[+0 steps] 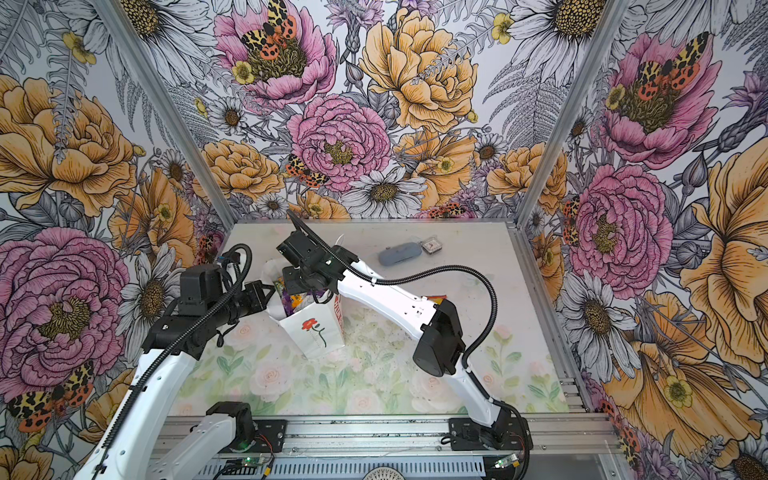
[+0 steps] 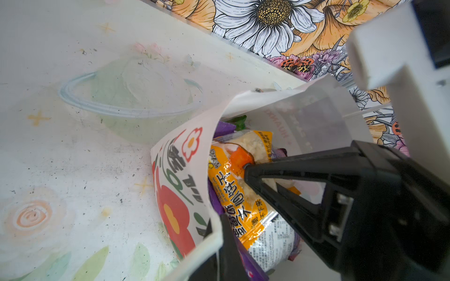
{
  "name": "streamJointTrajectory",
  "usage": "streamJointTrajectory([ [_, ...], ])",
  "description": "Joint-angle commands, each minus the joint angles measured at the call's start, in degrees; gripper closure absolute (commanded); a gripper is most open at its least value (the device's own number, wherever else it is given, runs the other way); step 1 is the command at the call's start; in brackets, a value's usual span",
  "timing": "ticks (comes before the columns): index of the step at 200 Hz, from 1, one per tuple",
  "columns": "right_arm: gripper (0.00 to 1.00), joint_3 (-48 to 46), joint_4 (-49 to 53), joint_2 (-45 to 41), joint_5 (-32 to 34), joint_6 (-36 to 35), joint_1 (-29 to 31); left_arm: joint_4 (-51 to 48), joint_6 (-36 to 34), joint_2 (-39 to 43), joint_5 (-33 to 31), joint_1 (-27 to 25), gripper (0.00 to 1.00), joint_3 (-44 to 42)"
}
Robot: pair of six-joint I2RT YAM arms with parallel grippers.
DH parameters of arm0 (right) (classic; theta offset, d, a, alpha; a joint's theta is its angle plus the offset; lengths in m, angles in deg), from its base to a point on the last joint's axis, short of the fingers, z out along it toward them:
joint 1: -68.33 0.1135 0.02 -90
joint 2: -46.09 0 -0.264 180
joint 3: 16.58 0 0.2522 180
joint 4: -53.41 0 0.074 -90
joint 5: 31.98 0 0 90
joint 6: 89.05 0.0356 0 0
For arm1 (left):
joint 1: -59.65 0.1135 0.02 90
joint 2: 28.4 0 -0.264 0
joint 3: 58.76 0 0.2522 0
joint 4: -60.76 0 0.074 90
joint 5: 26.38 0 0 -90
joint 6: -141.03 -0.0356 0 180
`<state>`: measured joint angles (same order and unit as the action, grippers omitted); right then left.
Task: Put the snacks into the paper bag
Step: 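Lower the biscuit pack into the paper bag and open the right gripper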
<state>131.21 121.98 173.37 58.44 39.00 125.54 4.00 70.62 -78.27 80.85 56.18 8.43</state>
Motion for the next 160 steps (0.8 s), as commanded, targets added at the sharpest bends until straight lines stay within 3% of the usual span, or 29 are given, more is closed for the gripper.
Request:
streamJointTrajectory([
  [1,0.92,0.0,3.2,2.9,0.3,0.2,0.6,6.2,0.1,2.0,0.9,0.7,0.96,0.5],
  [41,0.86,1.9,3.2,1.8,-0.2,-0.1,0.8,6.2,0.1,2.0,0.9,0.7,0.96,0.6],
  [83,0.61,2.0,3.4,-0.8,1.0,-0.6,0.8,6.1,0.1,2.0,0.8,0.7,0.96,0.5],
  [160,0.44,2.1,4.3,-6.6,6.9,-2.6,0.7,6.2,0.1,1.9,0.9,0.9,0.96,0.5],
])
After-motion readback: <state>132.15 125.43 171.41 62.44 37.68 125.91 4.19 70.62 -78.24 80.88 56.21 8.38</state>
